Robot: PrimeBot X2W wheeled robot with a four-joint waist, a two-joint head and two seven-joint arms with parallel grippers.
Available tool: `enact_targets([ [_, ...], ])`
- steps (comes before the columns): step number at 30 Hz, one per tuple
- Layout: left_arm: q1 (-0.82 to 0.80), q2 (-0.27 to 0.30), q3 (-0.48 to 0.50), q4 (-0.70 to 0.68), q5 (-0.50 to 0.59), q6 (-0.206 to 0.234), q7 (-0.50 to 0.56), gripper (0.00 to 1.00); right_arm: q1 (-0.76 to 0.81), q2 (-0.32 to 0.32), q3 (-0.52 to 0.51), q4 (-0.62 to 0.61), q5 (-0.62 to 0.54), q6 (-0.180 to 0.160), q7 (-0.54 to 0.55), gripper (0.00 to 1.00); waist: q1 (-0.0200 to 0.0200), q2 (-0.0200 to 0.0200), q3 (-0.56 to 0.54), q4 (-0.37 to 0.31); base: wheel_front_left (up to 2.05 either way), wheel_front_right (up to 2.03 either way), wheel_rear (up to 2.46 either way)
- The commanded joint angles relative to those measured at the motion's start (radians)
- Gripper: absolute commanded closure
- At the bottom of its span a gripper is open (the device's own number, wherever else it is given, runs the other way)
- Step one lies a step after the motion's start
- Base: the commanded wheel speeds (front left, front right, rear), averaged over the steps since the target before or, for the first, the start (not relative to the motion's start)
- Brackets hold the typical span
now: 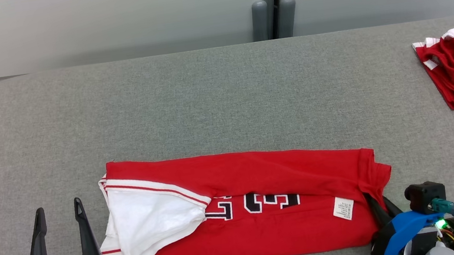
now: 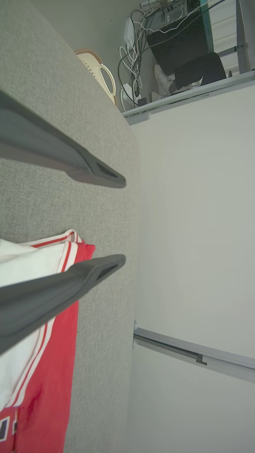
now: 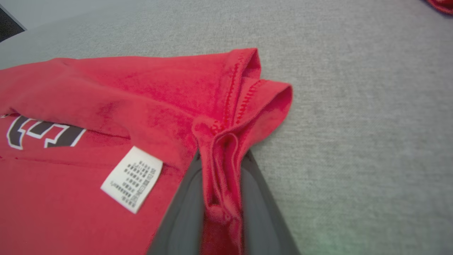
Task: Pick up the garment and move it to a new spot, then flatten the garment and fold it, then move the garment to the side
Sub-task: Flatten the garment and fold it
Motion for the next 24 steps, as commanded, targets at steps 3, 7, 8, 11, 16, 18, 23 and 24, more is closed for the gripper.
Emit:
enact_targets([
  [3,-0.005,-0.004,0.014,0.009,0.011,-0.009,-0.004,0.00,-0.003,-0.006,-0.006,0.003,0.013,0.002,-0.015,1.00,0.0000,0.0000,-0.003,-0.004,0.00,0.00,0.00],
  [7,0.004,-0.009,0.024,0.012,0.021,-0.016,-0.004,0.00,-0.017,-0.044,-0.052,-0.005,0.027,0.001,-0.034,1.00,0.0000,0.0000,-0.012,-0.010,0.00,0.00,0.00],
  [8,0.008,-0.011,0.025,0.011,0.023,-0.017,-0.004,0.00,-0.017,-0.058,-0.065,-0.007,0.029,0.001,-0.036,1.00,0.0000,0.0000,-0.014,-0.011,0.00,0.00,0.00],
  [11,0.014,-0.014,0.029,0.013,0.026,-0.020,-0.004,0.00,-0.010,-0.106,-0.108,-0.017,0.036,0.001,-0.032,1.00,0.0000,0.0000,-0.021,-0.015,0.00,0.00,0.00],
  [16,0.018,-0.018,0.034,0.015,0.031,-0.024,-0.004,0.00,0.012,-0.201,-0.176,-0.042,0.037,0.001,-0.002,1.00,0.0000,0.0000,-0.031,-0.024,0.00,0.00,0.00],
  [18,0.019,-0.019,0.035,0.014,0.034,-0.026,-0.004,0.00,0.018,-0.226,-0.195,-0.058,0.034,0.001,0.012,1.00,0.0000,0.0000,-0.031,-0.027,0.00,0.00,0.00],
  [23,0.009,-0.022,0.040,0.016,0.036,-0.030,-0.004,0.00,0.030,-0.235,-0.195,-0.123,0.024,0.001,0.049,1.00,0.0000,0.0000,-0.024,-0.035,0.00,0.00,0.00],
  [24,0.004,-0.022,0.042,0.018,0.035,-0.031,-0.004,0.00,0.031,-0.228,-0.191,-0.137,0.023,0.001,0.055,1.00,0.0000,0.0000,-0.023,-0.036,0.00,0.00,0.00],
])
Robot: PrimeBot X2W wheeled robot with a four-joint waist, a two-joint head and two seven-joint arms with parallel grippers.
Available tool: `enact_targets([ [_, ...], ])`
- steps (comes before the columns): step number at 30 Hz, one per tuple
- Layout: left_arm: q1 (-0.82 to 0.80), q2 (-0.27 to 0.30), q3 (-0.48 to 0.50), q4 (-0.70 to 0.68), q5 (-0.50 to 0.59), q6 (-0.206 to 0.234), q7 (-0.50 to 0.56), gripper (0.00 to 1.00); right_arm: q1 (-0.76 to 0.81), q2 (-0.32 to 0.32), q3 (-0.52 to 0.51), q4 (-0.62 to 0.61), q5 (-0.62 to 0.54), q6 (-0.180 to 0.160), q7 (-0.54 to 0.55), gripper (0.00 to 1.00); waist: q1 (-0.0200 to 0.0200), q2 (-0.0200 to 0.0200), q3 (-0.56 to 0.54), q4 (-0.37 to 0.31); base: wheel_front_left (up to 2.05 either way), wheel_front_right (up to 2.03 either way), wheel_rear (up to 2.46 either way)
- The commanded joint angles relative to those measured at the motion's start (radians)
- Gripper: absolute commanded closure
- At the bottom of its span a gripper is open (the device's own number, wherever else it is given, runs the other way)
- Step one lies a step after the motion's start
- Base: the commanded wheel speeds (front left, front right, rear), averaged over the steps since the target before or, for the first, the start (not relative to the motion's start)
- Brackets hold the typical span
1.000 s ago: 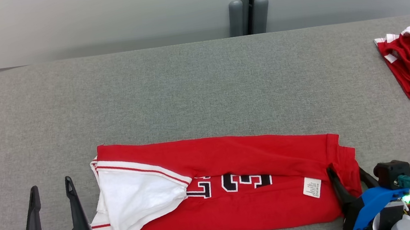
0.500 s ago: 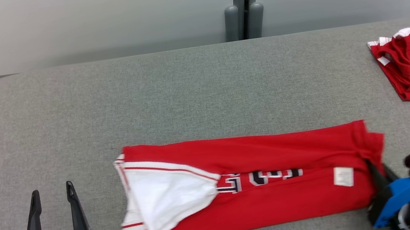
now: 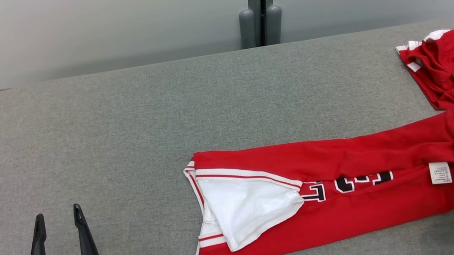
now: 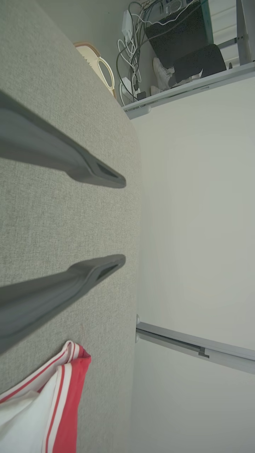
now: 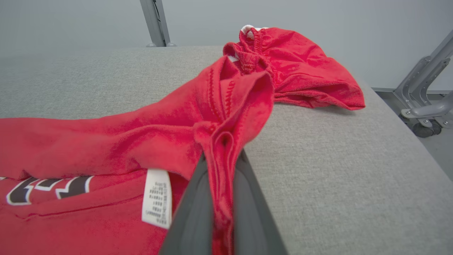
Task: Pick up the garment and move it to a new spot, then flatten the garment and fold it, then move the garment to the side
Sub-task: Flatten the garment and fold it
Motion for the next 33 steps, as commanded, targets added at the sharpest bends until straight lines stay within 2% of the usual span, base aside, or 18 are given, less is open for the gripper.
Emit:
enact_targets([
  [1,-0.008,-0.001,0.004,0.000,0.004,-0.004,-0.004,0.00,0.014,0.012,0.005,-0.016,-0.003,0.000,0.006,1.00,0.0000,-0.0001,0.001,-0.001,0.00,0.00,0.00],
  [7,-0.006,-0.002,0.011,0.004,0.004,-0.004,-0.004,0.00,0.035,0.066,0.071,-0.120,0.000,0.000,0.028,1.00,0.0000,-0.0001,0.006,-0.004,0.00,0.00,0.00],
  [18,-0.022,-0.004,0.001,0.019,0.008,-0.007,-0.004,0.00,0.004,0.168,0.283,-0.243,0.012,0.000,0.072,1.00,0.0000,-0.0001,0.011,0.005,0.00,0.00,0.00],
  [25,-0.032,-0.005,-0.006,0.028,0.008,-0.010,-0.004,0.00,-0.059,0.218,0.401,-0.222,0.027,0.000,0.067,1.00,0.0000,-0.0001,0.015,0.021,0.00,0.00,0.00],
  [33,-0.047,-0.005,-0.031,0.040,-0.002,-0.009,-0.004,0.00,-0.151,0.251,0.553,-0.133,0.068,0.000,0.034,1.00,0.0000,-0.0001,0.025,0.050,0.00,0.00,0.00],
])
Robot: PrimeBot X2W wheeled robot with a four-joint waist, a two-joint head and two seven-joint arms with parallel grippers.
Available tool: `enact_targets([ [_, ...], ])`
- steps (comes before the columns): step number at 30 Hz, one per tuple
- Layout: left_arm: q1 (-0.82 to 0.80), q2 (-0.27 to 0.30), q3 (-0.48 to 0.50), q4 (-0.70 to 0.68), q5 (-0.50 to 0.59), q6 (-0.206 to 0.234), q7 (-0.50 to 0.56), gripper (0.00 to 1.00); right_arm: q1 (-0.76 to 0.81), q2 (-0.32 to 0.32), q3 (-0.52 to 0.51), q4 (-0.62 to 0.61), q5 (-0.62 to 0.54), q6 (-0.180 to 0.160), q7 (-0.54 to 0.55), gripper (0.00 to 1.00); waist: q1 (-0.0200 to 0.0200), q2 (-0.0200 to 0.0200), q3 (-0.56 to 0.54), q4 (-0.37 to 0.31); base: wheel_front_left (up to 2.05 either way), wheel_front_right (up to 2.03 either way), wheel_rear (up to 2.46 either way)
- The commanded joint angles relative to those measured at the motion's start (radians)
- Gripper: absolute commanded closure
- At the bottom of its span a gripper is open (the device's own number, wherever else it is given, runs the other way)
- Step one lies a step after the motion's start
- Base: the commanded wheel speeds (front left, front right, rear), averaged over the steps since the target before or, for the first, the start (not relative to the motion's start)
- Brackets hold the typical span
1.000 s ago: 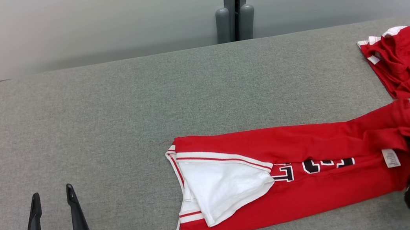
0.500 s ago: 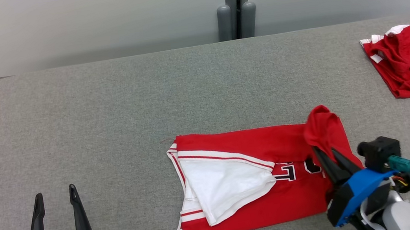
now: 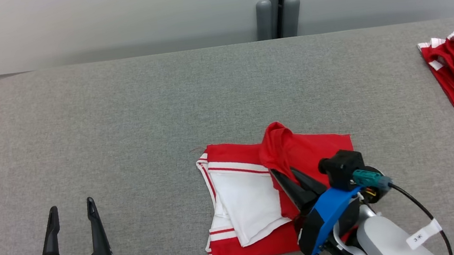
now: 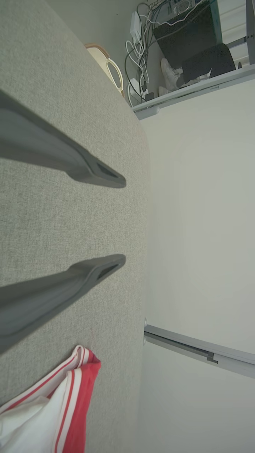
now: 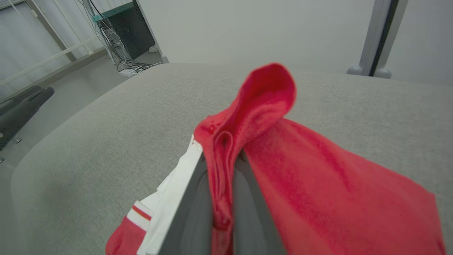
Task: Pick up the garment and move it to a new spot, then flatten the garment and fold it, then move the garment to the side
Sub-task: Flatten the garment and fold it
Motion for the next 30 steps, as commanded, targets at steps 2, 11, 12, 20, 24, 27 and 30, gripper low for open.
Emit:
enact_targets([
  [2,-0.019,0.000,-0.008,0.002,-0.004,0.000,-0.004,0.00,-0.037,0.003,0.038,0.021,0.035,0.001,-0.020,1.00,-0.0001,0.0000,0.004,0.012,0.00,0.00,0.00],
  [11,-0.032,0.000,-0.034,0.014,-0.014,0.008,-0.004,0.00,-0.131,0.003,0.165,0.117,0.168,0.001,-0.078,1.00,-0.0001,0.0000,0.017,0.043,0.00,0.00,0.00],
  [12,-0.034,0.000,-0.036,0.014,-0.015,0.009,-0.004,0.00,-0.138,0.003,0.172,0.132,0.173,0.001,-0.084,0.86,-0.0001,0.0000,0.017,0.045,0.00,0.00,0.00],
  [20,-0.031,0.000,-0.038,0.013,-0.018,0.013,-0.004,0.00,-0.172,0.003,0.183,0.221,0.179,0.001,-0.156,0.00,-0.0001,0.0000,0.013,0.034,0.00,0.00,0.00],
  [24,-0.017,0.000,-0.036,0.010,-0.017,0.013,-0.004,0.00,-0.173,0.003,0.122,0.247,0.145,0.001,-0.204,0.00,-0.0001,0.0000,-0.003,0.010,0.00,0.00,0.00],
  [27,-0.013,0.000,-0.036,0.005,-0.013,0.011,-0.004,0.00,-0.163,0.002,0.048,0.248,0.086,0.001,-0.228,0.00,-0.0001,0.0000,-0.012,-0.009,0.00,0.00,0.00],
  [30,-0.007,0.000,-0.035,-0.001,-0.009,0.008,-0.004,0.00,-0.128,-0.012,-0.040,0.214,0.028,0.001,-0.242,0.00,-0.0001,0.0000,-0.022,-0.028,0.00,0.00,0.00],
])
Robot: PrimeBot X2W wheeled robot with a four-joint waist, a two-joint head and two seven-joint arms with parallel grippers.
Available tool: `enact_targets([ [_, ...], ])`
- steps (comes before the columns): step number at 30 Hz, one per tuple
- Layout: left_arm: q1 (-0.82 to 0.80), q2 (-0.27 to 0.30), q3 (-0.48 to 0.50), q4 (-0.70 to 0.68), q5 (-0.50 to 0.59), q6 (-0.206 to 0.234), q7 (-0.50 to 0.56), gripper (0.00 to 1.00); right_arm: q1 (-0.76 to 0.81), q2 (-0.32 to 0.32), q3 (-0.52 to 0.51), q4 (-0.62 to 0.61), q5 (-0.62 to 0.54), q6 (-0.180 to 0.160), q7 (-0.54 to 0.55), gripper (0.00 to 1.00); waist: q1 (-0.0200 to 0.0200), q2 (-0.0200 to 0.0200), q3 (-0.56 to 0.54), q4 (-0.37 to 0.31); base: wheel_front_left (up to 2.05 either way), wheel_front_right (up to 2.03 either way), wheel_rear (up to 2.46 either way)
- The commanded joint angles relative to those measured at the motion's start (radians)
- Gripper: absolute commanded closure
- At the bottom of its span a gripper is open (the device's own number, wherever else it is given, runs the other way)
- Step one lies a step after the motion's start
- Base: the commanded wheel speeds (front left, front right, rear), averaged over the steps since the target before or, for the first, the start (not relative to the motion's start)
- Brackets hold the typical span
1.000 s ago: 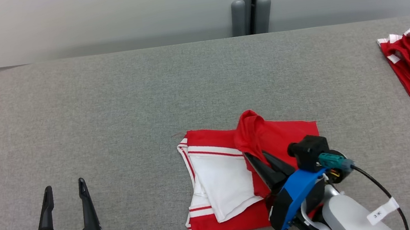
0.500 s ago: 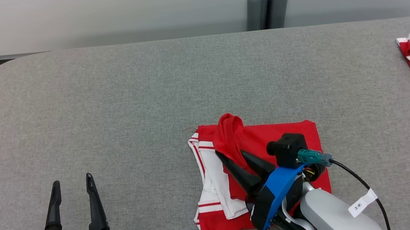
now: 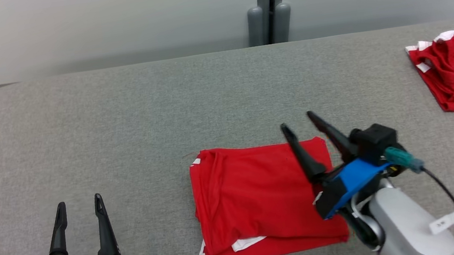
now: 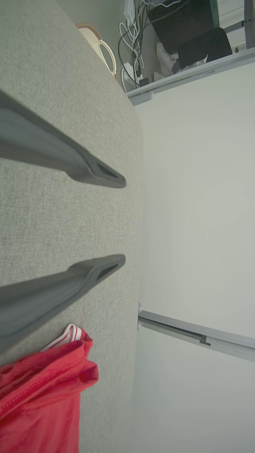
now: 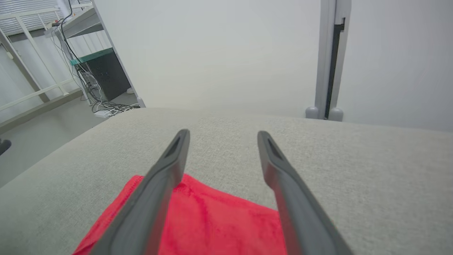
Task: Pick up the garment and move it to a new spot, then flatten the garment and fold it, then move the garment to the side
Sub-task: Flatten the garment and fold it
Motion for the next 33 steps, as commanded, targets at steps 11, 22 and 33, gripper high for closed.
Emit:
enact_targets([
  [11,0.039,0.000,0.000,-0.013,0.016,0.002,-0.004,0.00,0.229,-0.036,-0.250,-0.241,-0.116,0.001,-0.015,0.00,0.0000,0.0000,-0.042,-0.059,0.00,0.00,0.00],
  [22,0.080,0.001,-0.013,-0.036,0.034,-0.011,-0.004,0.00,0.441,0.003,-0.364,-0.396,-0.164,0.001,0.015,0.00,0.0000,0.0000,-0.100,-0.061,0.00,0.00,0.00],
  [33,0.093,0.004,-0.040,-0.023,0.030,-0.022,-0.004,0.00,0.537,0.012,-0.374,-0.517,-0.171,0.001,0.106,0.00,0.0000,0.0000,-0.141,-0.034,0.00,0.00,0.00],
])
